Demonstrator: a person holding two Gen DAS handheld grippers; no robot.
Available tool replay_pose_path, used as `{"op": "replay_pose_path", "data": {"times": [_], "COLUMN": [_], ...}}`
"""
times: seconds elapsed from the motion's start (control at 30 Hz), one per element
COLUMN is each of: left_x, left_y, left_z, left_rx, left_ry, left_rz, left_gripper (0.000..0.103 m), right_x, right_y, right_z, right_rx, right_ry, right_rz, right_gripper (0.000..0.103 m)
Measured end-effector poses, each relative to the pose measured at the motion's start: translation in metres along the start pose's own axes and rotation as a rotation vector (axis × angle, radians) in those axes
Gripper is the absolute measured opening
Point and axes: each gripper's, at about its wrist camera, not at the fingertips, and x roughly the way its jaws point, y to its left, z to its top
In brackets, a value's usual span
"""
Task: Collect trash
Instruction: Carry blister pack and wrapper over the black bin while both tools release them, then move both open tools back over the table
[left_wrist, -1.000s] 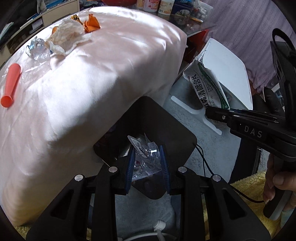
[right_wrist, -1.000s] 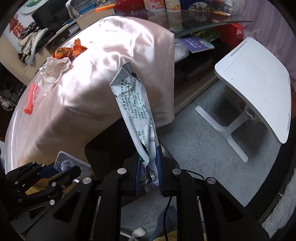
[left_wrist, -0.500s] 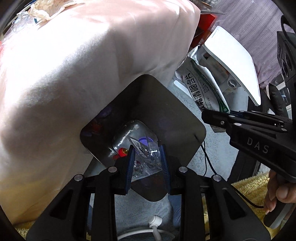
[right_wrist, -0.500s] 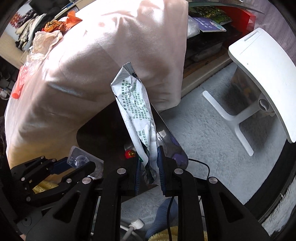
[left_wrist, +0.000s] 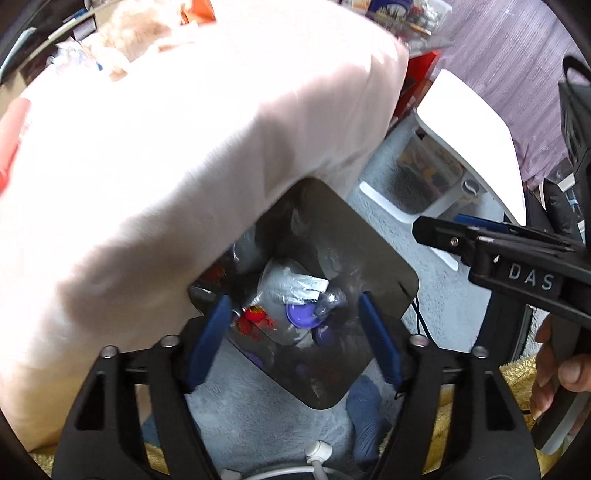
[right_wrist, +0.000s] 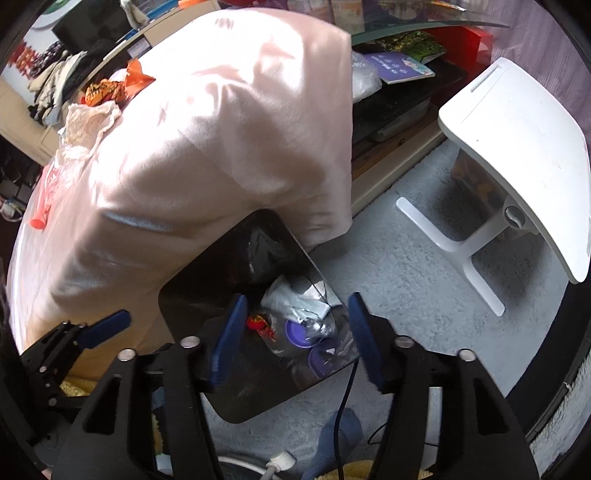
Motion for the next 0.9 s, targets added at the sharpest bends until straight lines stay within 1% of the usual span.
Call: {"op": "replay_pose_path", "data": {"times": [0.07,0.13,0.23,0.27,0.3,0.33,0.4,0.43,0.53,0.7,0.8,0.9], "left_x": [-0.010,-0.022,-0.044,-0.052,-0.059,-0.065,-0.081,-0.090,-0.111,-0.144,-0.152,-0.156], "left_y": [0.004,0.008,0.020,0.026,0.032,0.038,0.047,0.057,0.080,0.118,0.146,0.169], "left_z": [0.002,0.003,0.006,0.005,0.007,0.008,0.008,0.007,0.011,0.027,0.041,0.054], "left_rx": [-0.002,-0.005,-0.026,-0.037,-0.056,-0.072,-0.076,-0.080,-0.116,-0.149,-0.178,-0.197], "left_ry": [-0.026,-0.048,-0.082,-0.095,-0.091,-0.090,-0.126,-0.142,-0.165,-0.227,-0.249,-0.254], "left_rz": [0.013,0.026,0.056,0.049,0.014,0.005,0.083,0.093,0.091,0.165,0.214,0.243], "left_gripper": [0.078,0.081,0.083,0.083,0.083,0.083,0.085,0.085,0.085,0.085,0.085,0.085], "right_x": [-0.005,-0.011,-0.020,-0.025,-0.029,-0.034,-0.043,-0.047,-0.057,-0.066,-0.070,-0.067], "right_y": [0.000,-0.001,-0.003,-0.003,-0.002,0.002,0.011,0.017,0.036,0.076,0.101,0.124], "right_z": [0.001,0.002,0.006,0.008,0.010,0.013,0.019,0.023,0.035,0.064,0.083,0.098], "right_rx": [0.003,0.007,0.031,0.034,0.032,0.026,0.008,-0.003,-0.041,-0.109,-0.158,-0.199], "right_ry": [-0.024,-0.049,-0.082,-0.097,-0.112,-0.128,-0.156,-0.170,-0.200,-0.221,-0.233,-0.235], "right_rz": [-0.008,-0.007,0.025,0.031,0.033,0.036,0.052,0.061,0.080,0.109,0.123,0.134], "right_gripper": [0.077,0.077,0.078,0.078,0.078,0.078,0.078,0.078,0.078,0.078,0.078,0.078]}}
